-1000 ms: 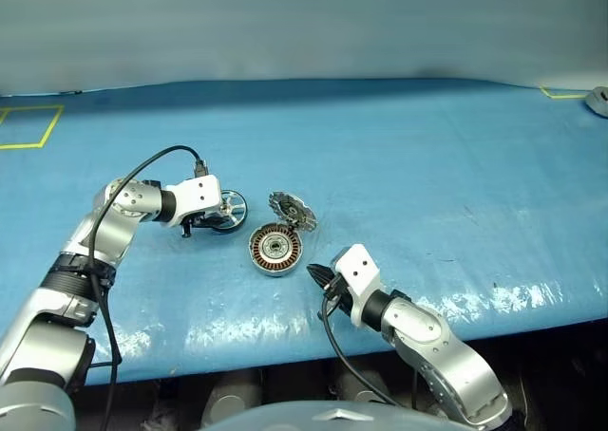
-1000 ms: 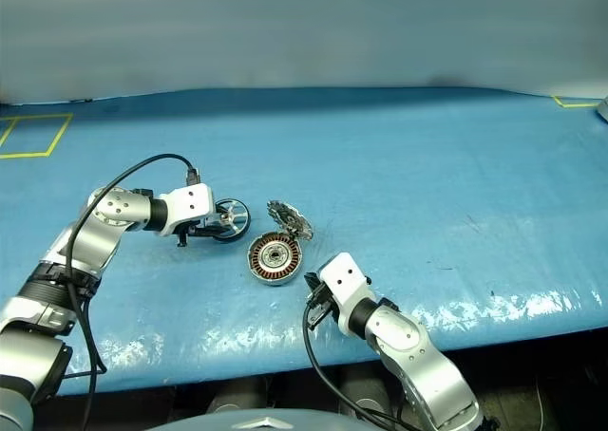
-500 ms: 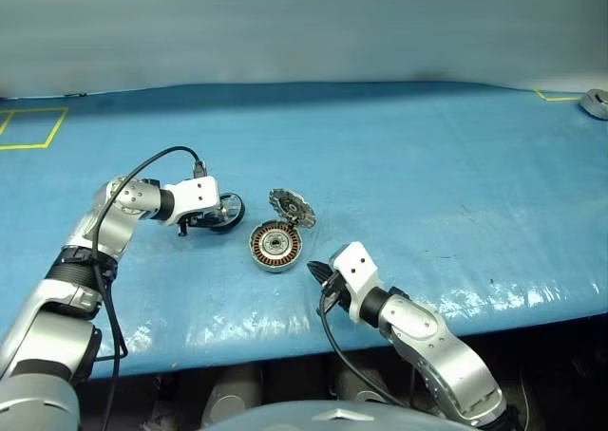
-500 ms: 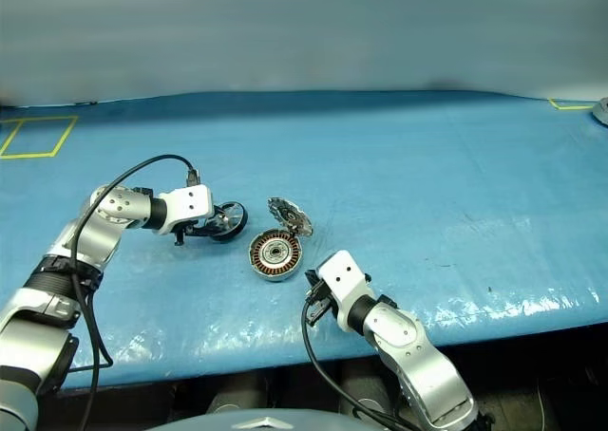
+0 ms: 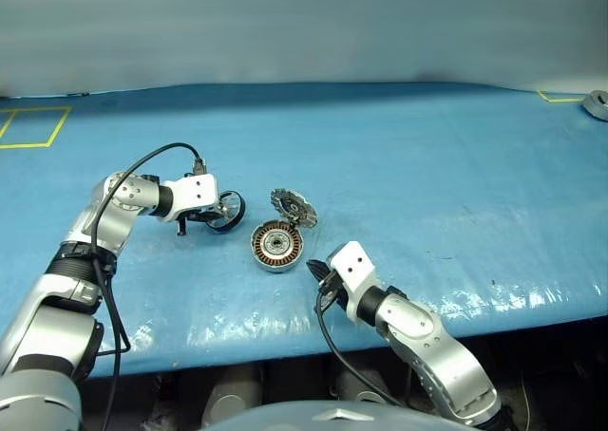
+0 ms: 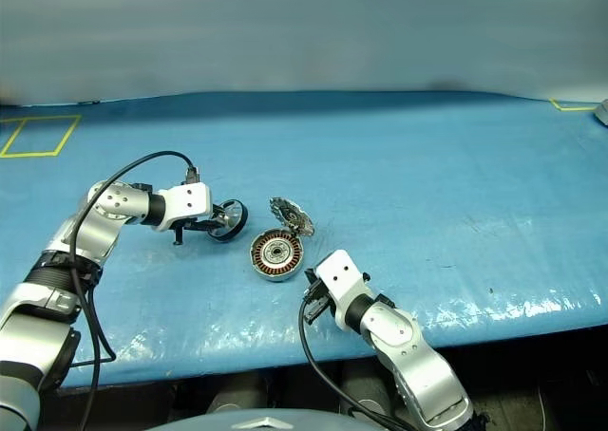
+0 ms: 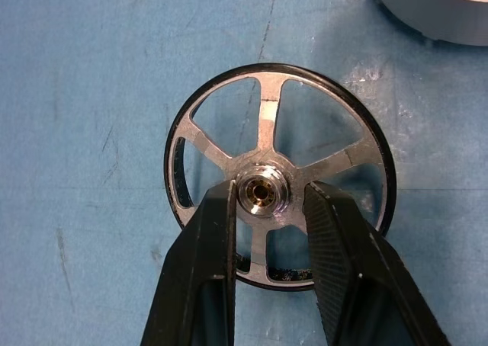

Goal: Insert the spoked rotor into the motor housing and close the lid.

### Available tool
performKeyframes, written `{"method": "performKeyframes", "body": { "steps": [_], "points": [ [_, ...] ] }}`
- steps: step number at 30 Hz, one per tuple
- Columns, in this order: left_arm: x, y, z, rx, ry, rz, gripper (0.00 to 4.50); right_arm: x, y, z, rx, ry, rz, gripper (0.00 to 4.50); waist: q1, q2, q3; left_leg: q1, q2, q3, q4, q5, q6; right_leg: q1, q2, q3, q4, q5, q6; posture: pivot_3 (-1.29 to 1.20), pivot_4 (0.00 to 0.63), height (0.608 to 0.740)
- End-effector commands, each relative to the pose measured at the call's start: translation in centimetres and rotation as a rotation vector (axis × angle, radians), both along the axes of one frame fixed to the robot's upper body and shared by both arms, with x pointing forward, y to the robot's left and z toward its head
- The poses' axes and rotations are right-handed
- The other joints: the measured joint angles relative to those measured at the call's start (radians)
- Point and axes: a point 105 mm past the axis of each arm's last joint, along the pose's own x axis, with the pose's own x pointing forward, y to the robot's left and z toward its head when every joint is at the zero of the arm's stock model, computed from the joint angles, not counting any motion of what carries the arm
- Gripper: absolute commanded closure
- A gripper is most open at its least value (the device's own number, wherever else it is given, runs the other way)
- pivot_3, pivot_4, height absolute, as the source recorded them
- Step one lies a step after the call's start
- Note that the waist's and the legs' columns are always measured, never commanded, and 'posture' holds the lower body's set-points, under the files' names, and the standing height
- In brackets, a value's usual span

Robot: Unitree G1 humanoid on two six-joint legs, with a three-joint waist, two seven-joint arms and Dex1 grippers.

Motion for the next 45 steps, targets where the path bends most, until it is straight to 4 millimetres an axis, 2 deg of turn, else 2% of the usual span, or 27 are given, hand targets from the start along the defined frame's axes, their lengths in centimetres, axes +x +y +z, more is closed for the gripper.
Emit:
{"method": "performKeyframes", "body": {
  "steps": [1, 5, 8, 14, 24, 32, 39, 45],
  "points": [
    [-0.3, 0.1, 0.6, -0.061, 0.014, 0.013, 3.55, 0.0, 0.3, 0.6, 0.011, -0.027, 0.006, 4.5, -0.001, 0.0, 0.0, 0.0, 0.0, 0.0, 0.0, 0.0, 0.0, 0.0, 0.0, 0.0, 0.0, 0.0, 0.0, 0.0, 0.15, 0.74],
    [-0.4, 0.7, 2.6, -0.09, -0.021, 0.025, 3.59, 0.0, 0.2, 0.6, 0.008, -0.026, 0.006, 4.5, -0.002, 0.0, 0.0, -0.001, 0.0, 0.0, 0.0, 0.0, 0.0, -0.001, 0.0, 0.0, 0.0, 0.0, 0.0, 0.0, 0.15, 0.74],
    [-1.3, 0.3, 3.9, -0.114, -0.014, -0.002, 3.59, -0.1, 0.3, 0.6, 0.009, -0.023, 0.012, 4.5, -0.003, 0.0, 0.0, -0.001, 0.0, 0.0, 0.0, 0.0, 0.0, -0.001, 0.0, 0.0, 0.0, 0.0, 0.0, 0.0, 0.15, 0.74],
    [-3.0, -0.8, 5.1, -0.131, 0.001, -0.046, 3.59, -0.1, 0.4, 0.5, 0.009, -0.02, 0.024, 4.5, -0.003, 0.0, 0.0, -0.001, 0.001, 0.0, 0.0, 0.0, 0.0, -0.001, 0.0, 0.0, 0.0, 0.0, 0.0, 0.0, 0.15, 0.74],
    [-4.9, -5.7, 6.7, -0.241, 0.022, -0.213, 3.59, -0.1, 0.4, 0.5, 0.008, -0.018, 0.018, 4.5, -0.002, 0.0, 0.0, -0.001, 0.001, 0.0, 0.0, 0.0, 0.0, -0.001, 0.0, 0.0, 0.0, 0.0, 0.0, 0.0, 0.15, 0.74],
    [-5.7, -8.2, 5.9, -0.219, 0.068, -0.32, 3.59, -0.2, 0.5, 0.9, 0.063, -0.024, 0.008, 4.5, -0.003, 0.0, 0.0, -0.001, 0.001, 0.0, 0.0, 0.0, 0.0, -0.001, 0.0, 0.0, 0.0, 0.0, 0.0, 0.0, 0.15, 0.74],
    [-5.4, -8.6, 4.5, -0.142, 0.067, -0.339, 3.59, -0.3, 0.4, 1.6, 0.213, -0.078, -0.013, 4.5, -0.002, 0.0, 0.0, -0.001, 0.001, 0.0, 0.0, 0.0, 0.0, 0.0, 0.001, 0.001, 0.0, 0.0, 0.0, 0.0, 0.15, 0.74],
    [-5.0, -8.7, 4.3, -0.109, 0.054, -0.343, 3.59, -0.3, -0.1, 0.7, 0.226, -0.085, -0.024, 4.5, -0.003, 0.0, 0.0, -0.001, 0.001, 0.0, 0.0, 0.0, 0.0, -0.001, 0.002, 0.001, 0.0, 0.0, 0.0, 0.0, 0.15, 0.74]
  ]
}}
